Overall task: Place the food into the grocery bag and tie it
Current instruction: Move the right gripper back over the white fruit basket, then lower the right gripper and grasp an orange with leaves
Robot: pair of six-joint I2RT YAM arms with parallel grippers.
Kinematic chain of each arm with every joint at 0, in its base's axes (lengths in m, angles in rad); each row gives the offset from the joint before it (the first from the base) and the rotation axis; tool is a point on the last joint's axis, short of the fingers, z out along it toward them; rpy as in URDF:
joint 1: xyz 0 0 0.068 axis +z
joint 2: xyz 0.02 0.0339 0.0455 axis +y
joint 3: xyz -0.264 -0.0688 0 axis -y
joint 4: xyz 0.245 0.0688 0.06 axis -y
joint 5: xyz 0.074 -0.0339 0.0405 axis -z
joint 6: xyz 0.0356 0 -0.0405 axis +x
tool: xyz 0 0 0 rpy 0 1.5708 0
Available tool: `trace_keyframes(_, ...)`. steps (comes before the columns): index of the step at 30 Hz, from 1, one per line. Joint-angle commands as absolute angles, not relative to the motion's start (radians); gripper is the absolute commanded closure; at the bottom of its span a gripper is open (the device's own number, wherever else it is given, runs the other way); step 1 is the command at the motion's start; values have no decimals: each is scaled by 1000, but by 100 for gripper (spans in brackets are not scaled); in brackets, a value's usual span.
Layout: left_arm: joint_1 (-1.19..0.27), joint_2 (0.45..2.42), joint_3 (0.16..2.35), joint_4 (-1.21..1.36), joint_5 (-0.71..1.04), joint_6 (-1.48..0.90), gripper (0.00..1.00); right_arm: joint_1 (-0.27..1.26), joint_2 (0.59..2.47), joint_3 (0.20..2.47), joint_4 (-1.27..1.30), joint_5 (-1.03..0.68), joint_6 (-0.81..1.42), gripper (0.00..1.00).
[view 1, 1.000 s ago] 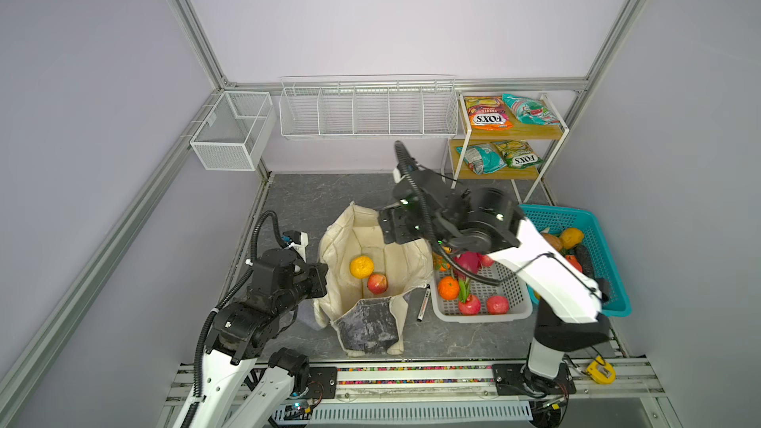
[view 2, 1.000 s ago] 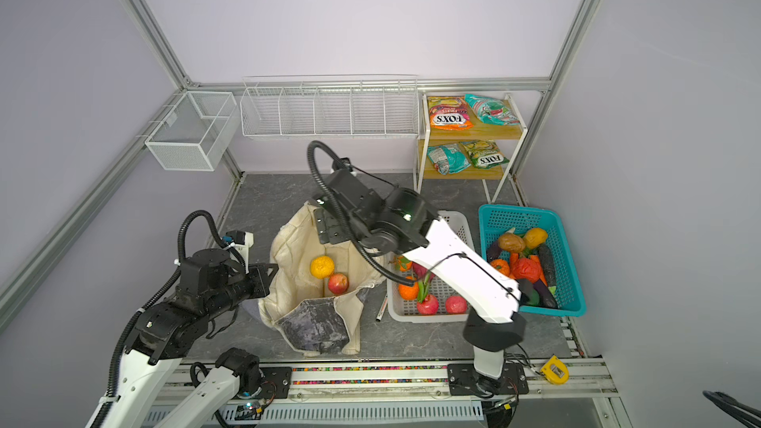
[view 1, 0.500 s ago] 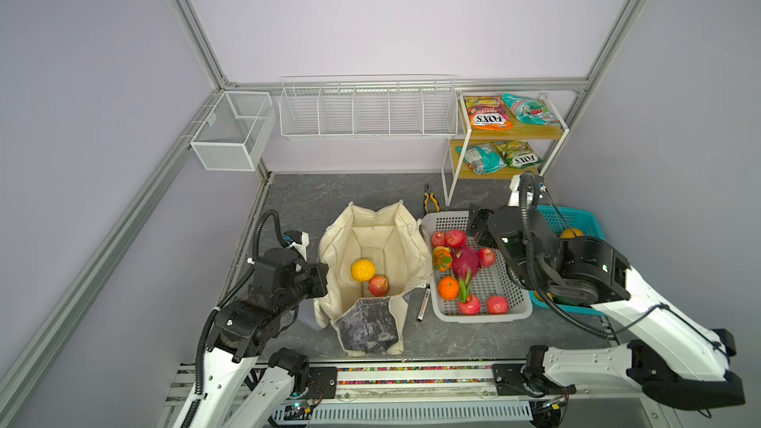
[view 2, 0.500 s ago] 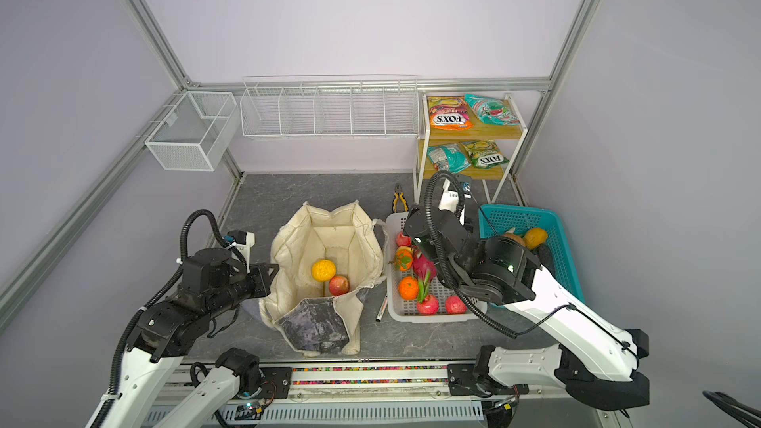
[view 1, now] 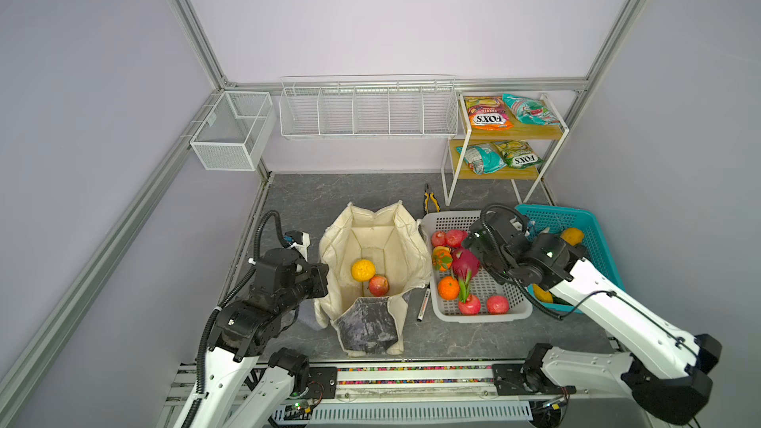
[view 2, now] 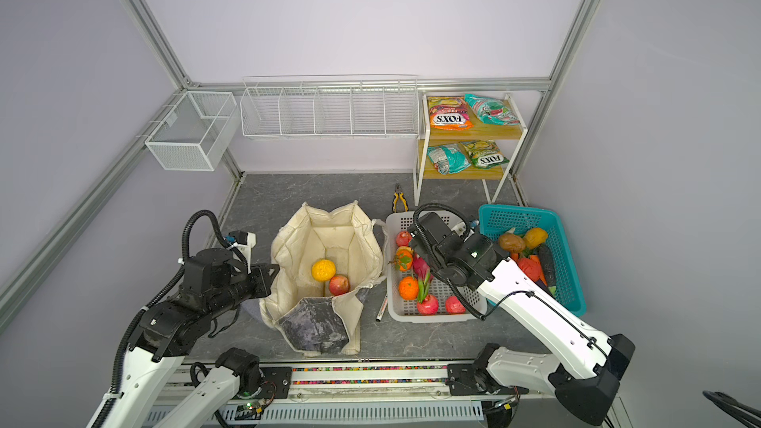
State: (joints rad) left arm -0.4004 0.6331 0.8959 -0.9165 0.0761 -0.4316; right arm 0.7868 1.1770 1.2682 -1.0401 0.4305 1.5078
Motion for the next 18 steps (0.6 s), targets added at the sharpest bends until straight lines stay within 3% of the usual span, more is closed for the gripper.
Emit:
trace_keyframes(1,-405,617,882,-933,86,-416,100,752,1203,1217,-975,229,1684,7)
trace_keyframes(18,-405,612,873,-925,93,-414,100,699,1406,1193,-851,138,1773,6)
